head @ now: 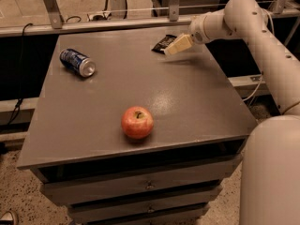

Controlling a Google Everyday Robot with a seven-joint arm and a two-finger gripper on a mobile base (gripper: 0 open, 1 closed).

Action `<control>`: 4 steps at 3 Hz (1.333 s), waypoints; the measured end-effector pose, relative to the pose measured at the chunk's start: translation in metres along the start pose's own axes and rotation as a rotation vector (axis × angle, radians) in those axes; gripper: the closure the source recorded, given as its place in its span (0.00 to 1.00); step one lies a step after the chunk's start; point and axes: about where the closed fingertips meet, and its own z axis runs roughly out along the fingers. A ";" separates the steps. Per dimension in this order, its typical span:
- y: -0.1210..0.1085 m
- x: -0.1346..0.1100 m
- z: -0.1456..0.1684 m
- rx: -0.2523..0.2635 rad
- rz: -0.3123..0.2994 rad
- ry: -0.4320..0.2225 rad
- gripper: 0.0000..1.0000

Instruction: Move rxbar chocolate near apple

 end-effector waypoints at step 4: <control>0.018 0.004 0.058 -0.111 0.211 -0.044 0.17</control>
Offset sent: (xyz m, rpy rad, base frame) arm 0.0376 0.0229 -0.0186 0.2055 0.1196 -0.0292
